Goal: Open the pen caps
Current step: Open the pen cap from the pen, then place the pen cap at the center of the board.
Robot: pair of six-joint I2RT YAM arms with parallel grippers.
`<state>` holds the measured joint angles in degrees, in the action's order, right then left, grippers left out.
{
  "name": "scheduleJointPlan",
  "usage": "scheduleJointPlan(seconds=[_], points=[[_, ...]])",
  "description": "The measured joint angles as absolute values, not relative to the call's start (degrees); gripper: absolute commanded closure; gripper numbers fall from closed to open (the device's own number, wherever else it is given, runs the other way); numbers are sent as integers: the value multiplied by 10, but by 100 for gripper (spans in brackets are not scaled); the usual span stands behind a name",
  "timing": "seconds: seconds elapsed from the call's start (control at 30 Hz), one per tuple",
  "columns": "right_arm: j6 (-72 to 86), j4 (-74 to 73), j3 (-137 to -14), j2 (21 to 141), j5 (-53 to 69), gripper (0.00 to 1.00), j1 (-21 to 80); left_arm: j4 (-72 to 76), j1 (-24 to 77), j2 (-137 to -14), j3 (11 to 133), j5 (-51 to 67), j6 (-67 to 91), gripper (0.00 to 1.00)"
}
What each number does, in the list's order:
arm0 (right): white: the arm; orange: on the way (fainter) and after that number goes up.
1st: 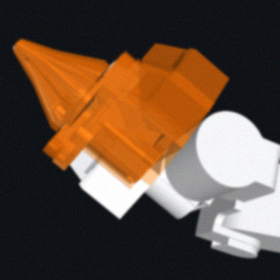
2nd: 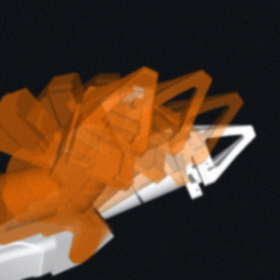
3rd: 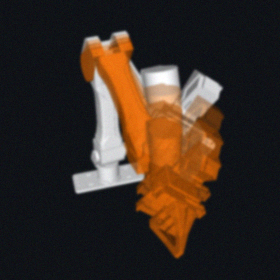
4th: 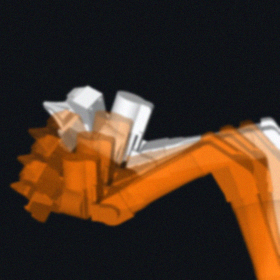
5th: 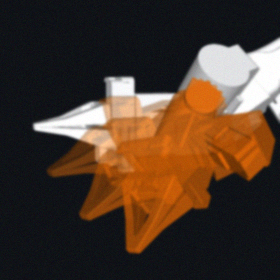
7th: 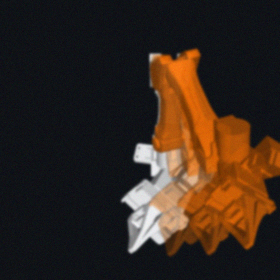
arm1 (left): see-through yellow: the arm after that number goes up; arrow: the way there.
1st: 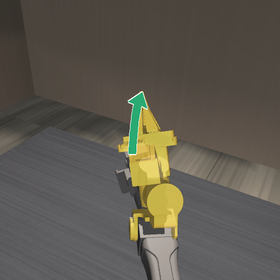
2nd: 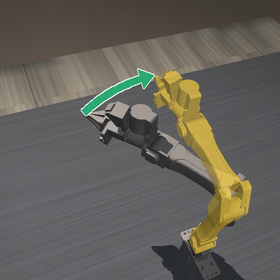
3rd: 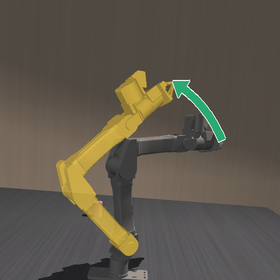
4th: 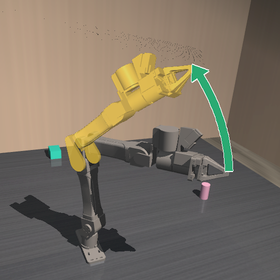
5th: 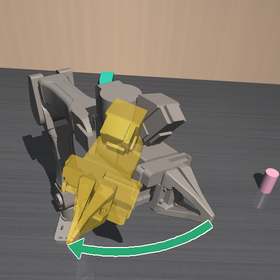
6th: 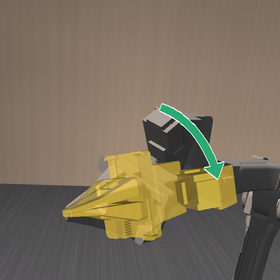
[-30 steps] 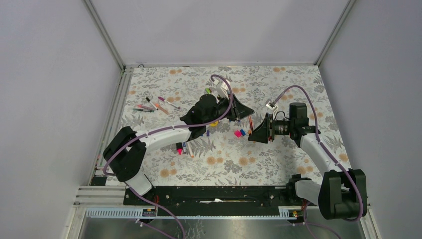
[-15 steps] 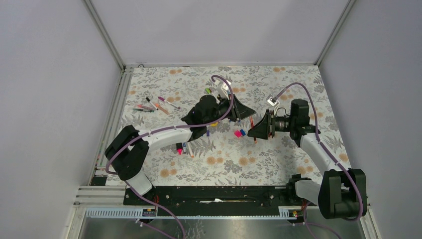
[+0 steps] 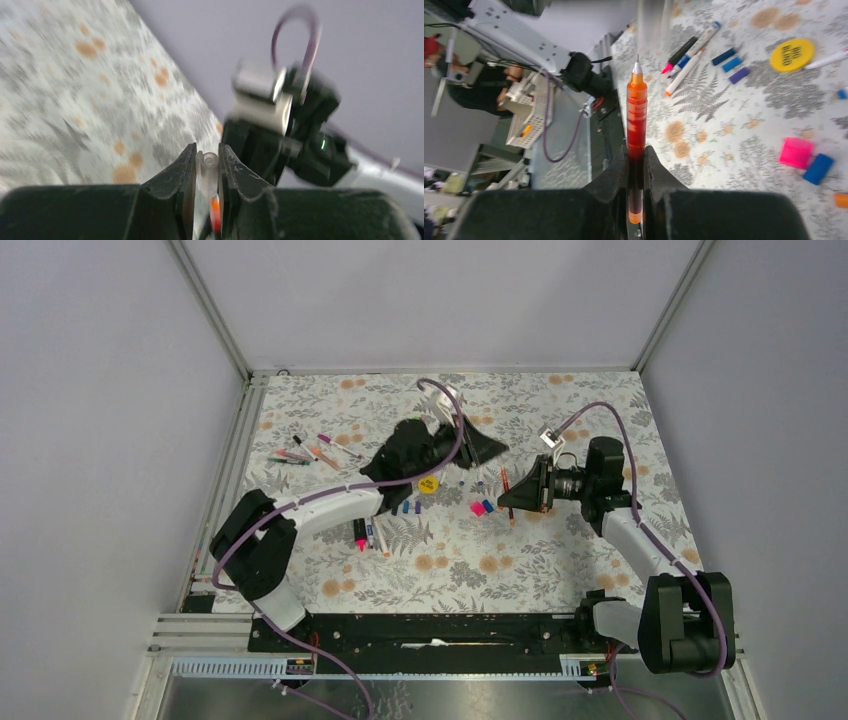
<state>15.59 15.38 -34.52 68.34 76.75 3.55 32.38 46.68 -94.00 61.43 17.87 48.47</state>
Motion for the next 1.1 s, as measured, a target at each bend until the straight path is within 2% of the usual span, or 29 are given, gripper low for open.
scheduleJointPlan(seconds=[0.23, 0.43, 0.63, 0.8, 1.1], points=[[165, 144, -304, 685, 790, 100, 40, 375, 326, -938, 706, 109, 493, 100], [138, 119, -303, 684, 788, 100, 42, 387, 313, -912, 705, 96, 496, 100], [22, 17, -316, 669, 760, 100, 27, 356, 303, -848, 615, 125, 499, 100], [-84, -74, -339, 663, 718, 100, -6, 274, 292, -778, 542, 147, 480, 100], [-168, -145, -349, 663, 668, 100, -48, 141, 297, -726, 452, 158, 442, 100]])
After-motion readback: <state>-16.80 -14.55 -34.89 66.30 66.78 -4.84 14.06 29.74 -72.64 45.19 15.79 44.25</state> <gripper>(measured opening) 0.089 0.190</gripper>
